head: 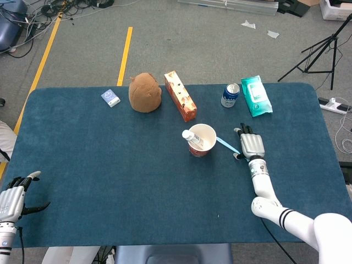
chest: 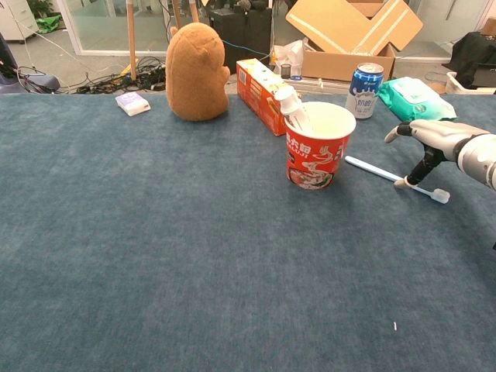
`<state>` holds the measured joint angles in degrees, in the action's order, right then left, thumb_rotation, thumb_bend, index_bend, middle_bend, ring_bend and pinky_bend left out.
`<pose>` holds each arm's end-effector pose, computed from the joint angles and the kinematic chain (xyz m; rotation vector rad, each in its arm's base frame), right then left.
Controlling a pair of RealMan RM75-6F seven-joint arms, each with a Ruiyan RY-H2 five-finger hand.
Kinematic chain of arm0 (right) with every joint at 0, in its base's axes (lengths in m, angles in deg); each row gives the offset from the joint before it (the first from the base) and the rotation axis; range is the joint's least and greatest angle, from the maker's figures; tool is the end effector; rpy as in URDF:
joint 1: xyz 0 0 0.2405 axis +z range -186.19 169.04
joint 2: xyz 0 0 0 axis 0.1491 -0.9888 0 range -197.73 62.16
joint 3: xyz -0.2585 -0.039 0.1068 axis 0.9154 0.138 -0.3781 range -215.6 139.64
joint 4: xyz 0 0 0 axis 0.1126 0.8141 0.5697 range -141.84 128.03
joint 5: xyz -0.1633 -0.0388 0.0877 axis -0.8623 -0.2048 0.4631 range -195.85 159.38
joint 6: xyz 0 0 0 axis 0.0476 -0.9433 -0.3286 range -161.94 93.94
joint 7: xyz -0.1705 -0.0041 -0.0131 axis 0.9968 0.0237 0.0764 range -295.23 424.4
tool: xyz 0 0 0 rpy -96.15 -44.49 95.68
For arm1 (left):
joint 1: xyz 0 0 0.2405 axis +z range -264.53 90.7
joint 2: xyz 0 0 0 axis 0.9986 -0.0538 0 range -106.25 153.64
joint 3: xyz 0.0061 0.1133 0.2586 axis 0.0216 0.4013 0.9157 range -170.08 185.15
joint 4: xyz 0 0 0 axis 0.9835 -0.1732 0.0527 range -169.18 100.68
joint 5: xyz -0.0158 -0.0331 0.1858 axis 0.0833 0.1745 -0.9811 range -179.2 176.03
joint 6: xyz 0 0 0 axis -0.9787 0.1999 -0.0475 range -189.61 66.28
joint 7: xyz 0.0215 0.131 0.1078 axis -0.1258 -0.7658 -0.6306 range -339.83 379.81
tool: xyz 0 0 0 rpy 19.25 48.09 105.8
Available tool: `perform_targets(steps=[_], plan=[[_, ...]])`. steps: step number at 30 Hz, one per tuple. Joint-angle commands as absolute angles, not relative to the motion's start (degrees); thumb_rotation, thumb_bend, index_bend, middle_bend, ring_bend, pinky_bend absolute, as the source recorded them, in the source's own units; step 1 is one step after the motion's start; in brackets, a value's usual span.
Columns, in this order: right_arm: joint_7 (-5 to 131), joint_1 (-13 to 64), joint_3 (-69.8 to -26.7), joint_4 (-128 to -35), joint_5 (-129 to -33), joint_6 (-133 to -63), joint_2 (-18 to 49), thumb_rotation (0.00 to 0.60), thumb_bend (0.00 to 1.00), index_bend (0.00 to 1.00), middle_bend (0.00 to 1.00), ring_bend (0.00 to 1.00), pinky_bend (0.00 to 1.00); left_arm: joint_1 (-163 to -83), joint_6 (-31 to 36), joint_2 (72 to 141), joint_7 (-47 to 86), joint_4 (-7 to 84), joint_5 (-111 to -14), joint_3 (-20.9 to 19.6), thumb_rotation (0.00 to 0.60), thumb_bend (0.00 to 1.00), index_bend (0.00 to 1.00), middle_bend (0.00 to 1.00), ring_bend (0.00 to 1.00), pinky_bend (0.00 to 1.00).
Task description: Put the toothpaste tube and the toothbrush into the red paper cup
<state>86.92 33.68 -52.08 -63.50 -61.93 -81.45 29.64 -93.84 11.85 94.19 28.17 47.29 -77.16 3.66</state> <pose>-0.2791 -0.4350 -0.0032 1.4906 -1.1085 0.5922 -0.3860 0.2221 0.1544 -1.2710 -1.1464 -0.7923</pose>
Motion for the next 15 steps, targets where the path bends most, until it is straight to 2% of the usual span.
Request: perform_targets(steps=[1,15], plan=[[86.86,33.81,-52.31,-62.92,-62.05,-81.18,29.91,0.600,0.11,0.19,0.00,0.00,0.31,-93.83,11.81,94.19,28.19,47.24,-77.16,3.68,0.600,0.03,0.17,0.29,0.22,0.13],[87.14,33.90,-52.95,-59.95,-62.08,-80.08,30.86,0.600,0.11,0.19,0.00,0.00,0.31,-93.85,11.87,94.15,28.04,47.42,-77.22,3.64,0.600,0.03,0.17,0.29,0.22,0.13]])
